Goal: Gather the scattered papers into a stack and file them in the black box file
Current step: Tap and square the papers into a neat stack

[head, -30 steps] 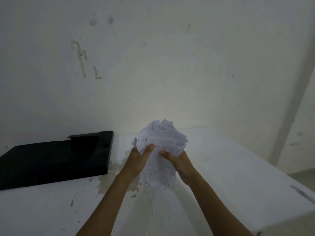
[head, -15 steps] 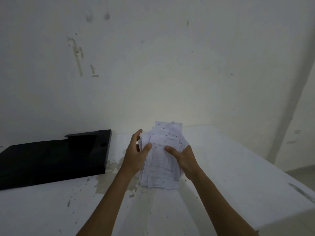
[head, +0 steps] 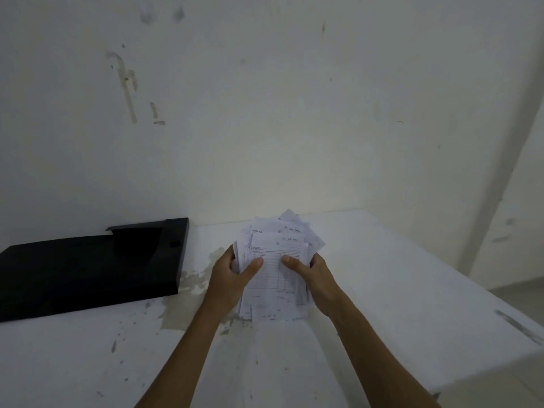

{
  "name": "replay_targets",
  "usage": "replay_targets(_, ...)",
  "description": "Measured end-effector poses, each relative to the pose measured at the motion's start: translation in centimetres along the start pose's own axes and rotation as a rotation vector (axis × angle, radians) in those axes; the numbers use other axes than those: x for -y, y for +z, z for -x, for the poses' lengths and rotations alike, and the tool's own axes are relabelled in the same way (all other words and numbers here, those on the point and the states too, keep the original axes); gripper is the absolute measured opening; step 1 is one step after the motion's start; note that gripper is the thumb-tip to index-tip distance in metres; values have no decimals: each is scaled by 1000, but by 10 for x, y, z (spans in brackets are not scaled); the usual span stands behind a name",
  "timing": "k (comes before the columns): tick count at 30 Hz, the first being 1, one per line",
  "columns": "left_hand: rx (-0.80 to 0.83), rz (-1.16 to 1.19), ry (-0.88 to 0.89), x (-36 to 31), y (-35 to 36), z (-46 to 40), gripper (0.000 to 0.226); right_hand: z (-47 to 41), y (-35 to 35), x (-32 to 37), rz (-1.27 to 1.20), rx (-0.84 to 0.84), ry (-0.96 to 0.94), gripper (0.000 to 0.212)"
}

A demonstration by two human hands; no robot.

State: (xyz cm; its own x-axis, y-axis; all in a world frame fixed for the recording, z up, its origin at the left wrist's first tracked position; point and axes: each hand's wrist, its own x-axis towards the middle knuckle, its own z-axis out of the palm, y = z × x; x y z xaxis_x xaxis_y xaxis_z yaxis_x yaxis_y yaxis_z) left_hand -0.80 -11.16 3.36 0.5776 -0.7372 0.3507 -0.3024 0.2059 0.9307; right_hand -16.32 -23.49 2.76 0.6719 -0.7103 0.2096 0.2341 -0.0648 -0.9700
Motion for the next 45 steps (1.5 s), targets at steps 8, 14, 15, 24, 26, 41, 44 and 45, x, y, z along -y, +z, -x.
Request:
replay_targets(8,39,46,28,-4,-4,5,33,16,0,-20,141,21,92,59)
replay_targets(14,4,98,-66,7,15,24,33,16,14,-23,249,-16,22,37)
replay_targets(15,-12,108,-67,5,14,24,31,16,15,-22,248,-35,12,34)
replay_targets(24,-29,101,-55,1,4,13,25,15,18,-14,225,-25,-28,44)
replay_targets(26,-27,113,-79,5,4,15,19,16,15,-7,233,-43,-35,37)
replay_targets(41,50,182,-136,8,-2,18,31,13,18,5,286,-43,-100,47)
replay_targets(44,65,155,-143,5,-2,17,22,13,21,3,344,17,-83,38)
replay_targets(45,65,141,-145,6,-3,17,19,12,20,2,351,19,-83,37)
